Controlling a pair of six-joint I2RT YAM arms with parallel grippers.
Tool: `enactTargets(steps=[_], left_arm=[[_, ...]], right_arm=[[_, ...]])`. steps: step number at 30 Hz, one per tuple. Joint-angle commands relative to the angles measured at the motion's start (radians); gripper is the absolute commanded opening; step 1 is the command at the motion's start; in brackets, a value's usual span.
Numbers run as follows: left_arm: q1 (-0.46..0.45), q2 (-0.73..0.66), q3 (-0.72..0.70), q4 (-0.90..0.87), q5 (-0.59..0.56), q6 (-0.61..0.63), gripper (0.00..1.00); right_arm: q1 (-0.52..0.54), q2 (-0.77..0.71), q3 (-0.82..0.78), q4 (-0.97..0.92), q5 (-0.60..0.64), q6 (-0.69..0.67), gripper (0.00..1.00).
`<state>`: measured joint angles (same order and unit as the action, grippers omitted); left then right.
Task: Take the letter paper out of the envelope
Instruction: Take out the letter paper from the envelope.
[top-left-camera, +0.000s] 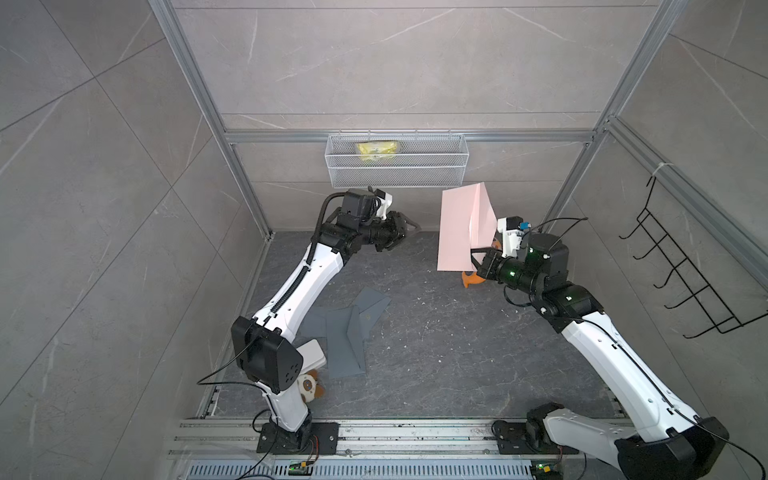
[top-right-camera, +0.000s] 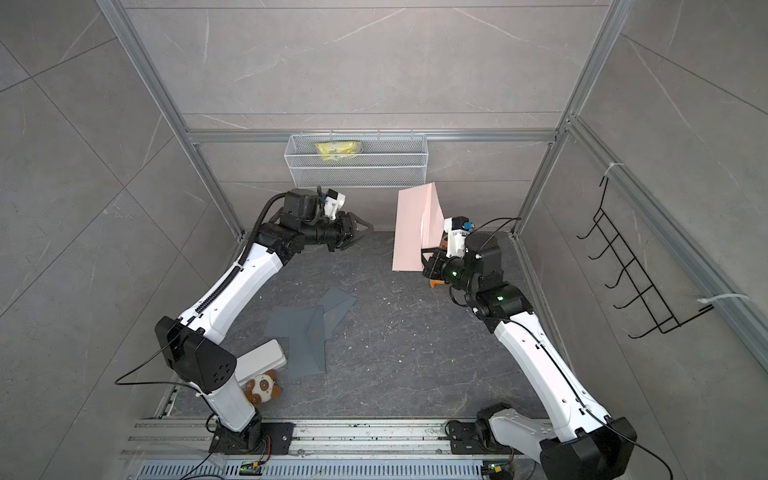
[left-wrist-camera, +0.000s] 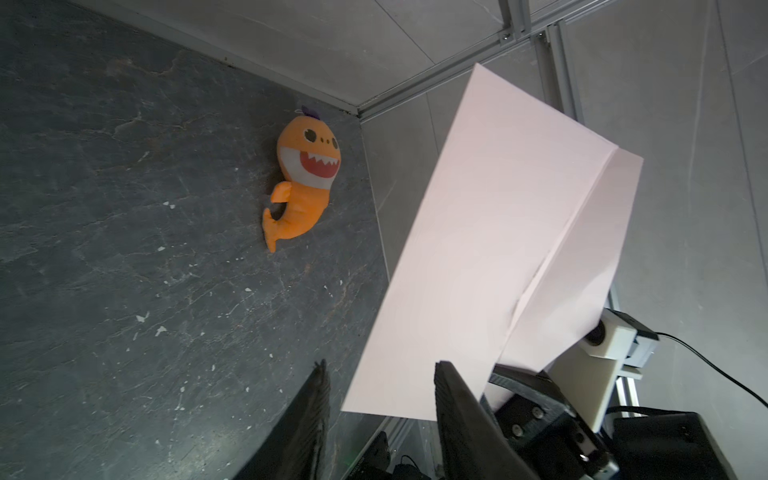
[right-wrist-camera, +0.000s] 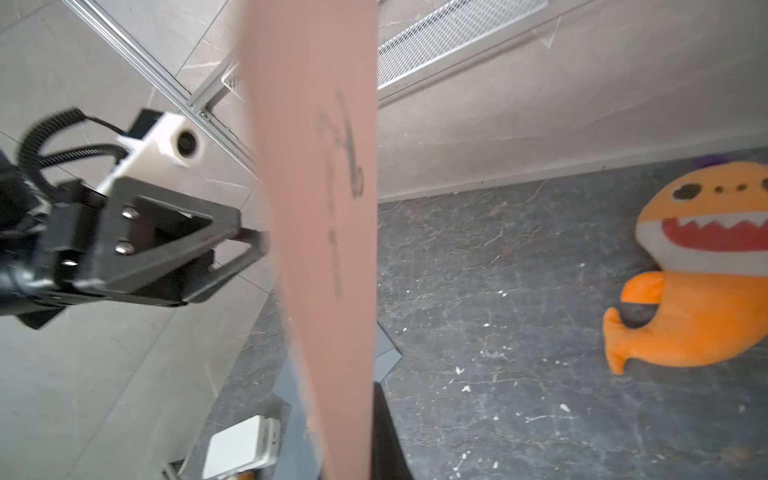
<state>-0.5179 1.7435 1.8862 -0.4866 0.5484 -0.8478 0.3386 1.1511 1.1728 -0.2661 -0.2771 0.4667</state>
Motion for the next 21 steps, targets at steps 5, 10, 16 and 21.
enactTargets(steps=[5, 10, 16, 21], left_arm=[[-0.087, 0.035, 0.150, 0.058, -0.020, -0.093, 0.37], [-0.132, 0.073, 0.231, 0.046, -0.043, -0.101, 0.32], [-0.145, 0.090, 0.242, 0.036, -0.058, -0.093, 0.27], [-0.146, 0.093, 0.242, 0.043, -0.052, -0.086, 0.26]], right_arm=[[0.082, -0.016, -0.025, 0.039, 0.170, -0.208, 0.00], [0.145, 0.001, -0.023, 0.040, 0.268, -0.260, 0.00], [0.197, 0.031, 0.014, 0.006, 0.336, -0.299, 0.00], [0.231, 0.057, 0.047, -0.038, 0.393, -0.317, 0.00]])
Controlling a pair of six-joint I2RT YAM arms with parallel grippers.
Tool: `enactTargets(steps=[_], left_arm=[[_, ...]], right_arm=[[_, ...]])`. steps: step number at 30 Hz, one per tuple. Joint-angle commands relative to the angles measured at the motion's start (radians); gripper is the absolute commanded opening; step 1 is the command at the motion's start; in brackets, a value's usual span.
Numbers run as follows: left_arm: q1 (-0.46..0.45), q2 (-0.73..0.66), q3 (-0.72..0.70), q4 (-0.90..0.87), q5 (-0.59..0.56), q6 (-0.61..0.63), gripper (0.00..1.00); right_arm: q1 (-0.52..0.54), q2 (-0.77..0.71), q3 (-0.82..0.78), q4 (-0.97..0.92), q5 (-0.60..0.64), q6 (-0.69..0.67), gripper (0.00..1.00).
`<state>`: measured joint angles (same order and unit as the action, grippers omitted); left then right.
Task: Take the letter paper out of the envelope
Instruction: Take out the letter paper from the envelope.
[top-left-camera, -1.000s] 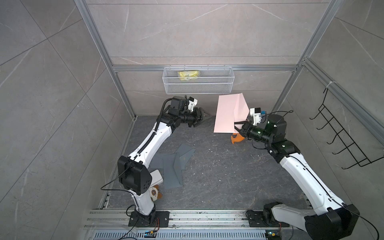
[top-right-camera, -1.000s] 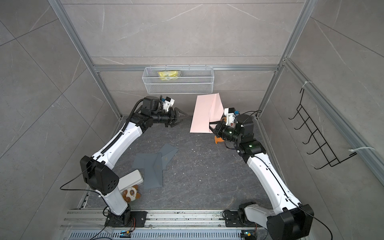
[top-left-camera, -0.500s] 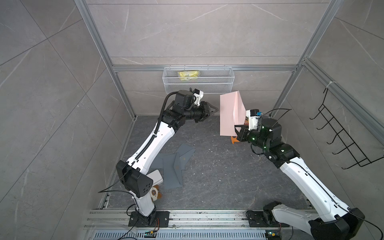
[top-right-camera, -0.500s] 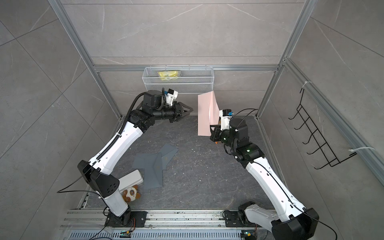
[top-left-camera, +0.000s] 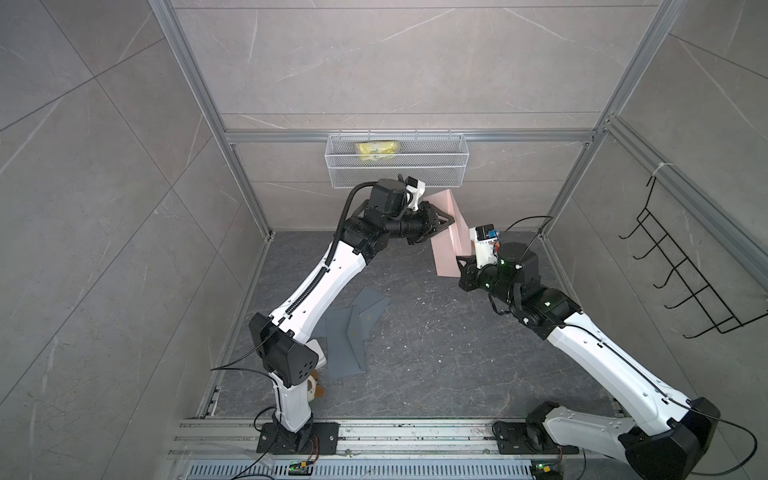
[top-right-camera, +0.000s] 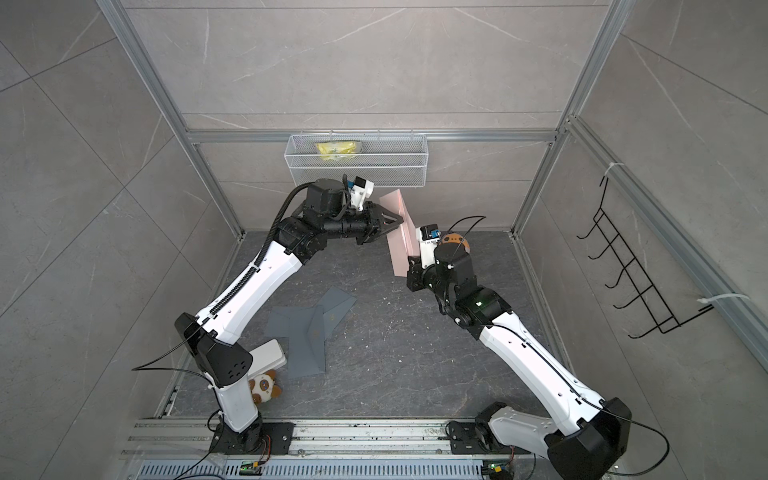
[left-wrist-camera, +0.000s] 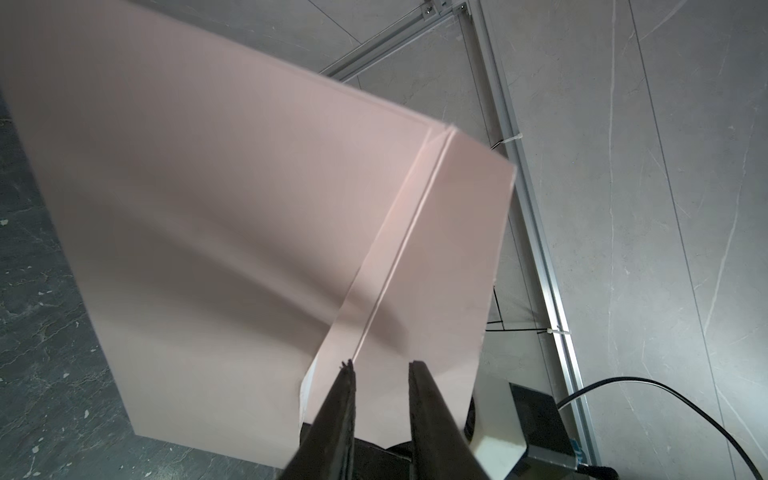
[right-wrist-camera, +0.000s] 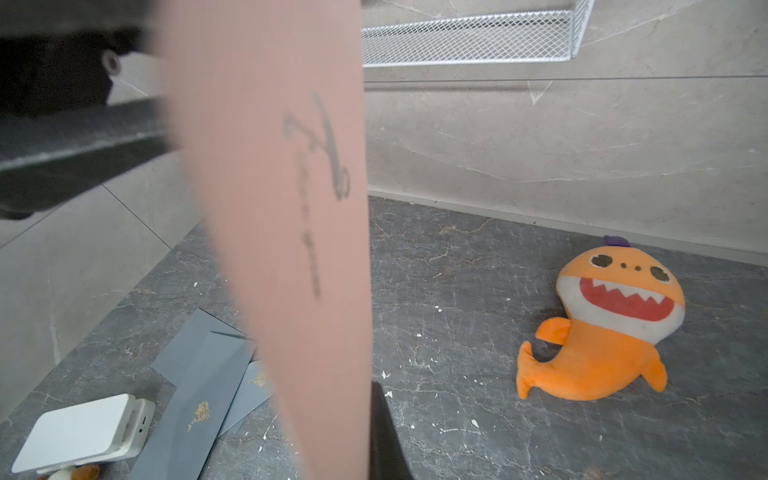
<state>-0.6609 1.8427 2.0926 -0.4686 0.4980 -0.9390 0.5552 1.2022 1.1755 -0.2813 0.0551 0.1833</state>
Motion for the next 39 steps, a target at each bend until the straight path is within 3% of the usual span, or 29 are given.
enactTargets(steps=[1, 23, 39], left_arm=[[-0.003, -0.006, 0.033, 0.024, -0.001, 0.005, 0.26], [-0.025, -0.021, -0.043, -0.005, -0.045, 0.037, 0.19], [-0.061, -0.065, -0.076, 0.054, -0.079, 0.007, 0.14]], right_arm=[[0.018, 0.008, 0.049, -0.028, 0.075, -0.034, 0.00], [0.104, 0.041, 0.141, -0.139, 0.211, -0.053, 0.00], [0.120, 0.054, 0.159, -0.175, 0.232, -0.016, 0.00]])
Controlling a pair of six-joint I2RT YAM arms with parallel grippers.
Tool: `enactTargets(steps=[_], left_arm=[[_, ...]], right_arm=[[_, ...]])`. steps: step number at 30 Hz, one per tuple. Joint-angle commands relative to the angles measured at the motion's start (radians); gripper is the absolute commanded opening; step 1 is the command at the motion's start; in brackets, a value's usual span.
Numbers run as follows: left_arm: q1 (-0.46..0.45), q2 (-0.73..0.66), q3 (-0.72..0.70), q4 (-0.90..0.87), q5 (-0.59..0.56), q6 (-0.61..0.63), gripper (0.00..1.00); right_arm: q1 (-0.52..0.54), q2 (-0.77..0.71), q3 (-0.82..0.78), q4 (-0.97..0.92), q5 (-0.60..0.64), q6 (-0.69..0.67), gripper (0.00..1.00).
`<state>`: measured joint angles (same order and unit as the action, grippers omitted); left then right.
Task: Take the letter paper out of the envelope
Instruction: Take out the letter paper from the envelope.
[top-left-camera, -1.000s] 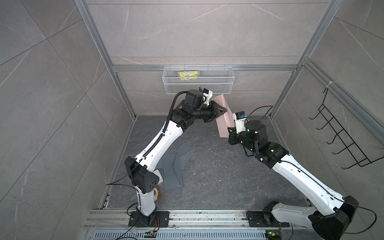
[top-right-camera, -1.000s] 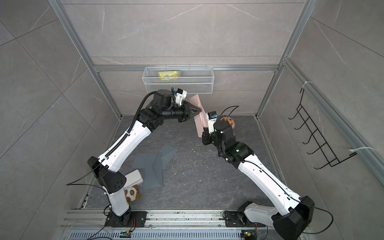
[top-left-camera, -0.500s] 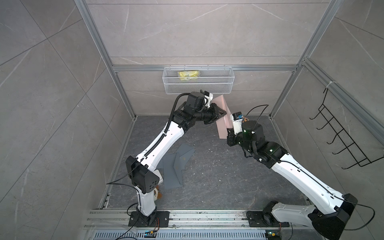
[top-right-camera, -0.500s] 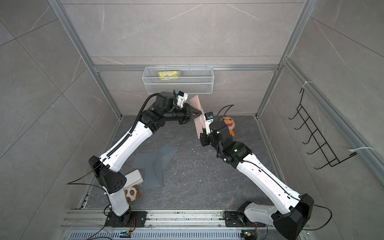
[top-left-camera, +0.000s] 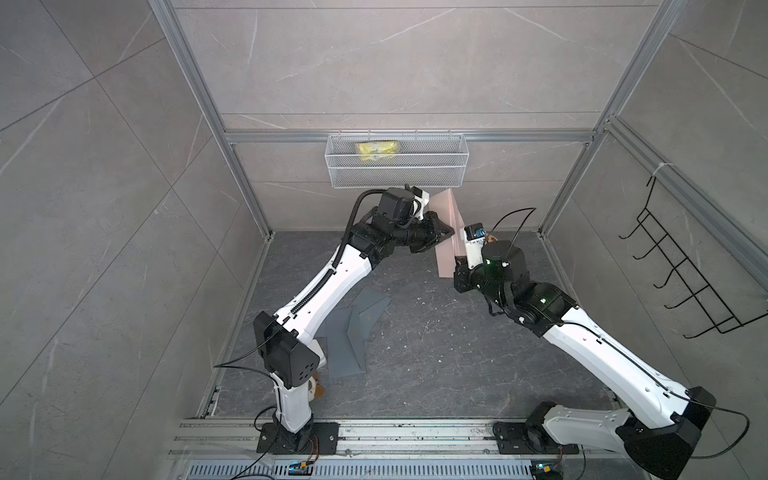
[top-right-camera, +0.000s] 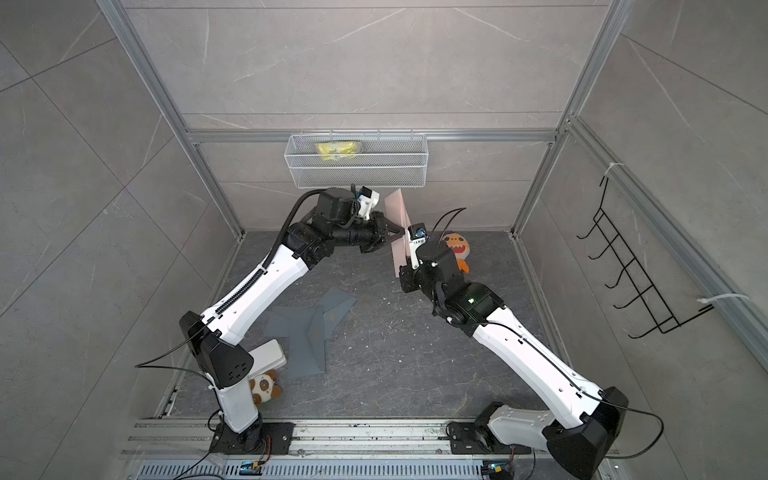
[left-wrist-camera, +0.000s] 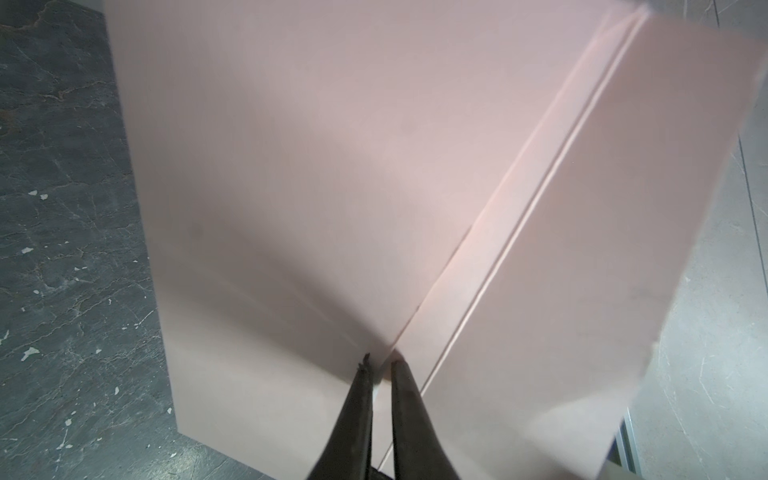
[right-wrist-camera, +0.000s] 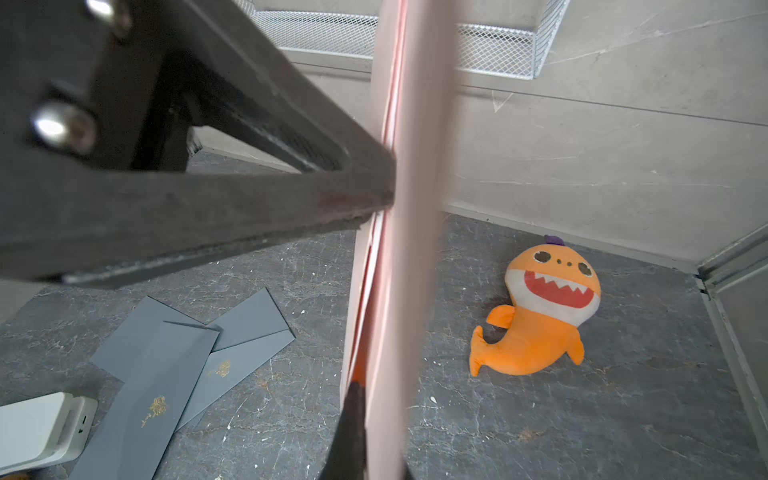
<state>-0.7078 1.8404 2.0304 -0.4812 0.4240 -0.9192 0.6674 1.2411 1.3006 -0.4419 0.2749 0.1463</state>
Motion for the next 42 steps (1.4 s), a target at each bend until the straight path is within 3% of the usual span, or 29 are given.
enactTargets(steps=[1, 9, 19, 33, 42], left_arm=[[-0.015, -0.071, -0.028, 0.088, -0.002, -0.025, 0.13], [-0.018, -0.089, -0.082, 0.113, 0.005, -0.050, 0.07], [-0.022, -0.028, 0.016, -0.078, -0.065, 0.014, 0.06], [-0.031, 0.039, 0.161, -0.294, -0.161, 0.070, 0.05], [-0.030, 0.048, 0.210, -0.387, -0.212, 0.093, 0.11]], right_arm=[[0.008, 0.021, 0.038, -0.021, 0.002, 0.022, 0.00], [0.005, 0.047, 0.094, -0.078, -0.080, 0.035, 0.00], [0.007, 0.037, 0.115, -0.120, -0.057, 0.002, 0.00], [0.024, 0.009, 0.111, -0.135, 0.028, -0.058, 0.00], [0.080, 0.000, 0.101, -0.120, 0.120, -0.111, 0.00]])
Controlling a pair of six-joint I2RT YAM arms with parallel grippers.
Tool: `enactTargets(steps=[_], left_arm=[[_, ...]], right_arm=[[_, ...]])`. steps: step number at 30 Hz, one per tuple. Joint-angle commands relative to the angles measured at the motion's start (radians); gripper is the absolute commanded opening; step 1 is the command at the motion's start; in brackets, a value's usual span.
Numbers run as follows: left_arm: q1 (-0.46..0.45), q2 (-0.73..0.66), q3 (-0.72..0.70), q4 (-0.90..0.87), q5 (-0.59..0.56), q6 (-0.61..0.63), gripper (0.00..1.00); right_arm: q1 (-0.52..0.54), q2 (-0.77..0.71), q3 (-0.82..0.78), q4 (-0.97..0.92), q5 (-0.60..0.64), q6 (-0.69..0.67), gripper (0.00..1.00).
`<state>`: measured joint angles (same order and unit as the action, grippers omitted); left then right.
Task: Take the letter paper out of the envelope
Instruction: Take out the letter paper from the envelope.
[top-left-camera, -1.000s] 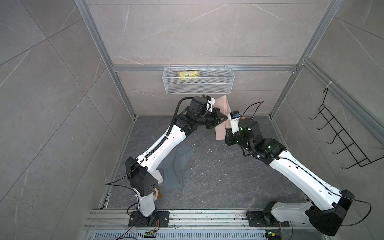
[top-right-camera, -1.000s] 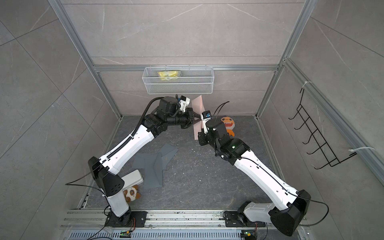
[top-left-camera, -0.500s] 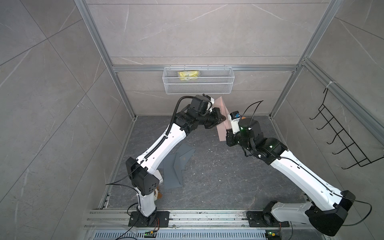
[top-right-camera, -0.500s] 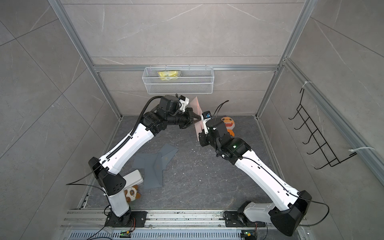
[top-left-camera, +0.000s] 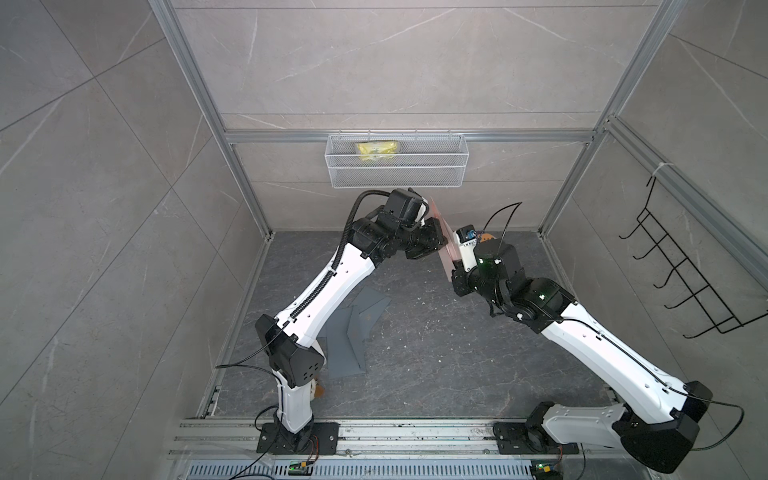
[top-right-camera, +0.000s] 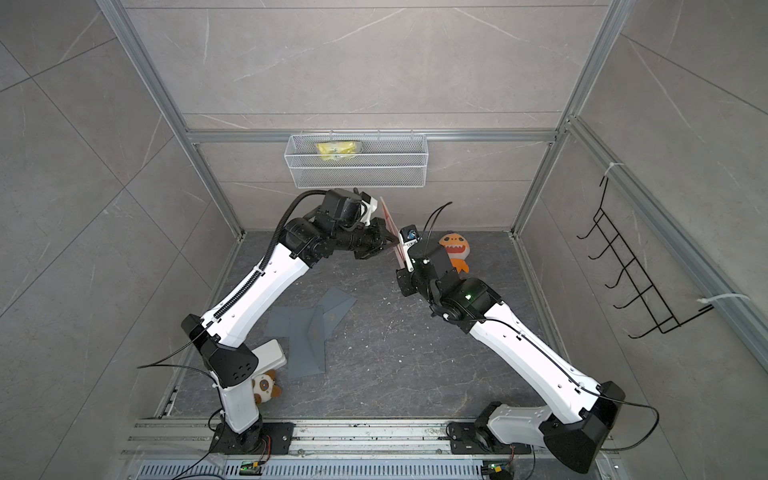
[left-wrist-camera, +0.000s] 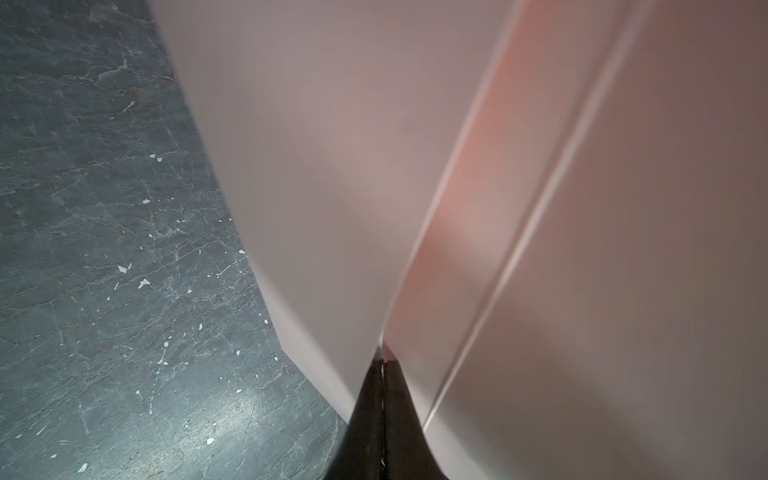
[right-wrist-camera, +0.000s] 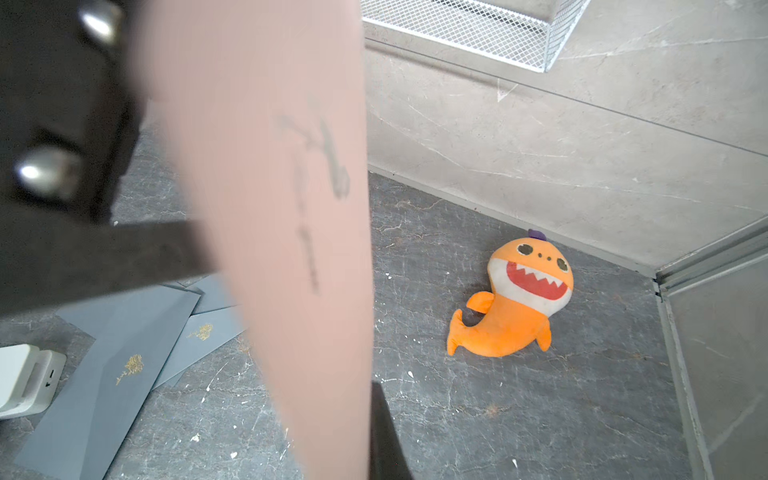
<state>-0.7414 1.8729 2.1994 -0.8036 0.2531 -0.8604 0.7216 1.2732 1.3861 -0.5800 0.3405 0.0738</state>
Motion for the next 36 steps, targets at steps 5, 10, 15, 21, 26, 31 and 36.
enactTargets(steps=[5, 10, 15, 21, 26, 31, 36], left_arm=[[0.002, 0.016, 0.049, -0.087, -0.057, 0.039, 0.18], [0.003, 0.009, 0.051, -0.114, -0.078, 0.043, 0.22], [0.001, 0.000, 0.042, -0.119, -0.089, 0.048, 0.24], [0.001, 0.001, 0.045, -0.164, -0.120, 0.052, 0.26], [0.001, -0.005, 0.051, -0.200, -0.172, 0.068, 0.31], [0.002, -0.005, 0.050, -0.214, -0.202, 0.078, 0.28], [0.001, -0.004, 0.052, -0.235, -0.228, 0.091, 0.23]], right_arm=[[0.075, -0.023, 0.011, 0.032, 0.146, -0.076, 0.00], [0.144, -0.019, 0.003, 0.056, 0.274, -0.125, 0.00], [0.196, -0.008, -0.007, 0.091, 0.353, -0.155, 0.00], [0.250, -0.004, -0.019, 0.150, 0.415, -0.188, 0.00], [0.281, 0.001, -0.025, 0.178, 0.433, -0.195, 0.00], [0.288, -0.006, -0.026, 0.179, 0.412, -0.159, 0.00], [0.297, -0.007, -0.013, 0.165, 0.413, -0.152, 0.00]])
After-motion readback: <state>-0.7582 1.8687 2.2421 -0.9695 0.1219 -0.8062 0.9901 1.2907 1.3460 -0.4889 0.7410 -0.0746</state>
